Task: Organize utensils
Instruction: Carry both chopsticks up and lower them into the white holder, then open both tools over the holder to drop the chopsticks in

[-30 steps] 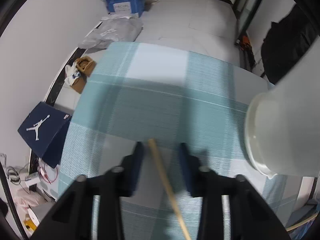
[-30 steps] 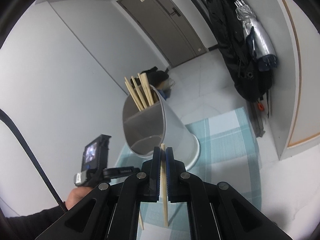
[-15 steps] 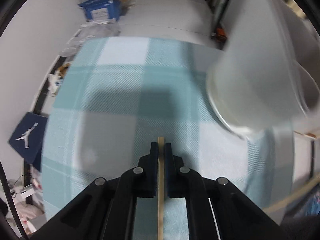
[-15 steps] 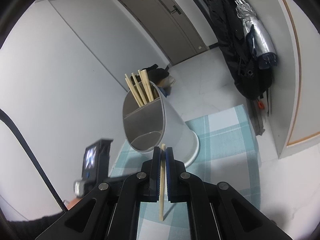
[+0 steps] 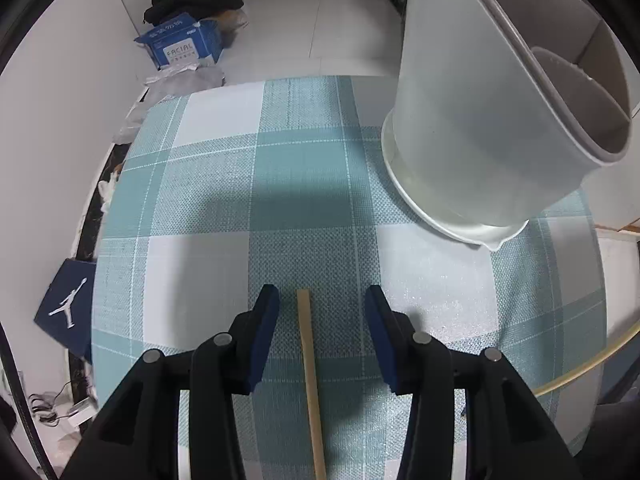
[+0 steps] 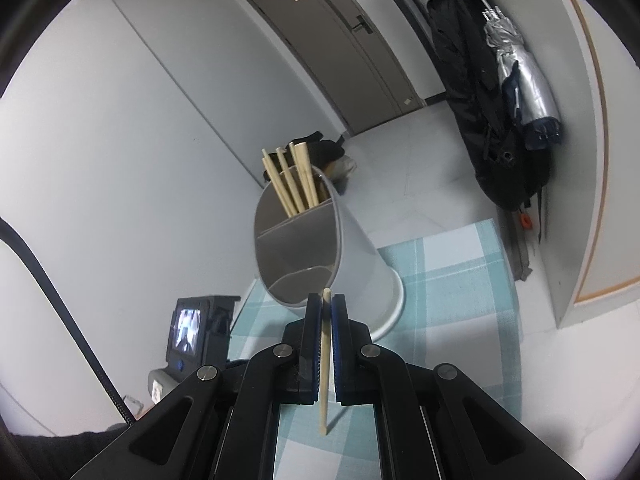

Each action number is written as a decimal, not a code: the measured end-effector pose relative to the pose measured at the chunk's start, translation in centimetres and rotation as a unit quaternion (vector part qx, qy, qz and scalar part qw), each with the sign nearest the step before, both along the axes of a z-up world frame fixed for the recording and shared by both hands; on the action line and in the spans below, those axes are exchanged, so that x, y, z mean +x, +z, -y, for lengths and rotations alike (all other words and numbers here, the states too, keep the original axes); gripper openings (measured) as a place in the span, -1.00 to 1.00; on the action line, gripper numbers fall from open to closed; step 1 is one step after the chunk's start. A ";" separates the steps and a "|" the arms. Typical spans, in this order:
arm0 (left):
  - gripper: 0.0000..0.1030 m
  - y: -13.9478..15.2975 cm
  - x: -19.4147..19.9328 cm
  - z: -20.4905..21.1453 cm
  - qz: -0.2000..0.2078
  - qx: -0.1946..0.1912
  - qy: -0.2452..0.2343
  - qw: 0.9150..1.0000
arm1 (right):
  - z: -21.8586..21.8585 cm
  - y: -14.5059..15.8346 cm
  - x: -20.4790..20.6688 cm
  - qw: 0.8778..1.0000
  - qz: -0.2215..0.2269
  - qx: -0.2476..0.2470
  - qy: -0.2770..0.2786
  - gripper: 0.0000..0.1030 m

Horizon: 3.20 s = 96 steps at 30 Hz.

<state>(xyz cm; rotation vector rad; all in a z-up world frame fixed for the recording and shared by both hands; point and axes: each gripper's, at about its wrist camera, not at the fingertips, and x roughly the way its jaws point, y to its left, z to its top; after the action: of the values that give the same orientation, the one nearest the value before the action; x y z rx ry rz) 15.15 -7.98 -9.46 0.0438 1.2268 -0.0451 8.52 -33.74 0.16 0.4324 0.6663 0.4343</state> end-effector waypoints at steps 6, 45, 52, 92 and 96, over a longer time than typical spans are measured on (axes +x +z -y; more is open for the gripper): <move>-0.94 0.0 0.9 1.0 -0.022 0.003 -0.015 1.000 | 0.5 -0.1 0.0 1.000 -0.003 0.000 -0.003 -0.92; -0.96 14.1 -11.1 -2.1 0.255 -0.134 -0.002 0.958 | -5.1 3.4 -5.7 0.993 0.053 -0.103 -0.005 -0.93; -0.96 14.3 -10.8 -2.7 0.256 -0.147 -0.002 0.955 | -5.2 4.5 -5.7 0.993 0.058 -0.106 -0.005 -0.93; -0.96 26.5 1.8 -2.2 0.307 -0.225 -0.047 0.923 | -4.7 21.7 7.0 0.981 0.161 -0.108 -0.009 -0.93; -0.96 25.9 2.9 -2.4 0.308 -0.204 -0.050 0.928 | -5.7 20.9 9.3 0.982 0.152 -0.110 0.000 -0.93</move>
<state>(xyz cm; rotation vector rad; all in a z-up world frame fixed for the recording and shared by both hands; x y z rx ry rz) 18.01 -5.56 16.45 -0.2305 0.5646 -0.3504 17.80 -28.05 21.04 0.1506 0.4107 0.4114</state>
